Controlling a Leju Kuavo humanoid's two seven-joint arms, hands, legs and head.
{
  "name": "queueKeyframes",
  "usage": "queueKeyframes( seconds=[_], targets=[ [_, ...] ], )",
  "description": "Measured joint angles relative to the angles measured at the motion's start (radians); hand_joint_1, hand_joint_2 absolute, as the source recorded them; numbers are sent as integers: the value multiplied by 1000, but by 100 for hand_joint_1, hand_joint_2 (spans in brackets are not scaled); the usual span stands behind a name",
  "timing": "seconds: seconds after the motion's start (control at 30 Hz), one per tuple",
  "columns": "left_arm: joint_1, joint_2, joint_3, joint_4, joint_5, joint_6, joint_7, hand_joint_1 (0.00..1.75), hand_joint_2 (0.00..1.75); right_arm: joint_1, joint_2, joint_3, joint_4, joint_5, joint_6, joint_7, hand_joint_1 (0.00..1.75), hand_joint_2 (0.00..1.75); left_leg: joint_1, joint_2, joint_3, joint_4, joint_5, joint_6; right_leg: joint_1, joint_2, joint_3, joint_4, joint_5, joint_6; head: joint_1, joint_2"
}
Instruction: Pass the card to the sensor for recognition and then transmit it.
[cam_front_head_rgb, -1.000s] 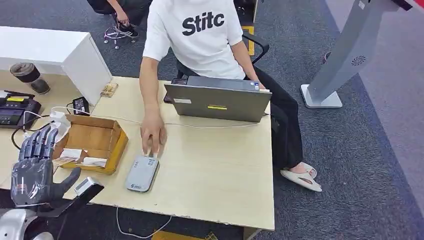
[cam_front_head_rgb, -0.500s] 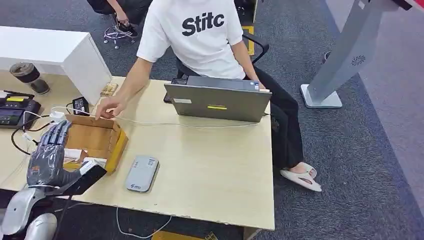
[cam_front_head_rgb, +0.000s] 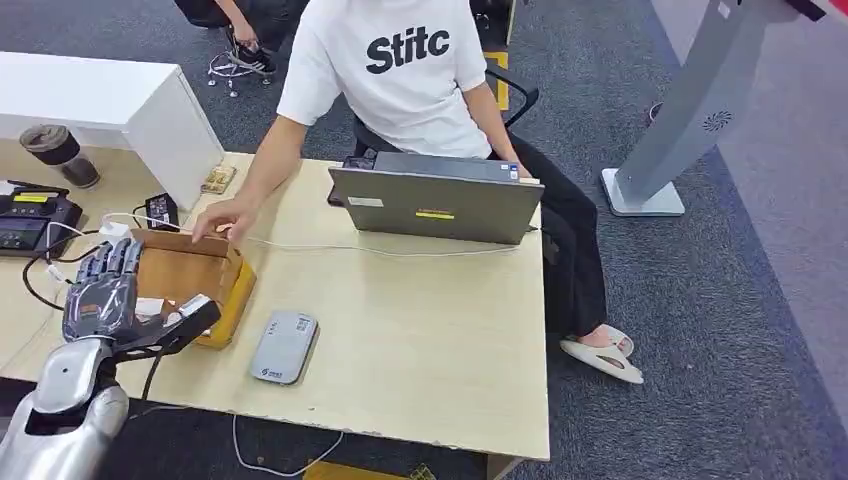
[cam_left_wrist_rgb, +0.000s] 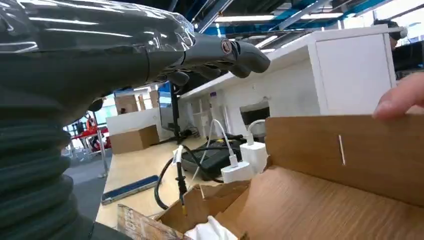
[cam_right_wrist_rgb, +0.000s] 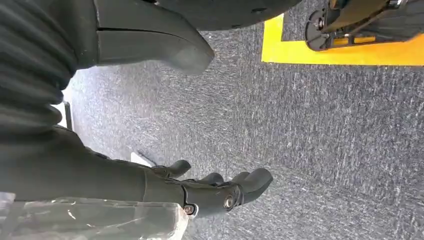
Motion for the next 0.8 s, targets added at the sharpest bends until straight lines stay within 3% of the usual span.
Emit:
queueKeyframes(
  seconds=[0.4,0.8],
  targets=[
    [-18,-2,-16,64,36,-11,-41,0,175,0,0,-11,0,15,10,-1,0,175,0,0,0,0,0,0,0,0,0,0,0,0,0,0],
    [-22,-5,-19,64,11,101,-46,0,175,-1,0,-22,0,34,9,-5,0,175,0,0,0,0,0,0,0,0,0,0,0,0,0,0]
  ],
)
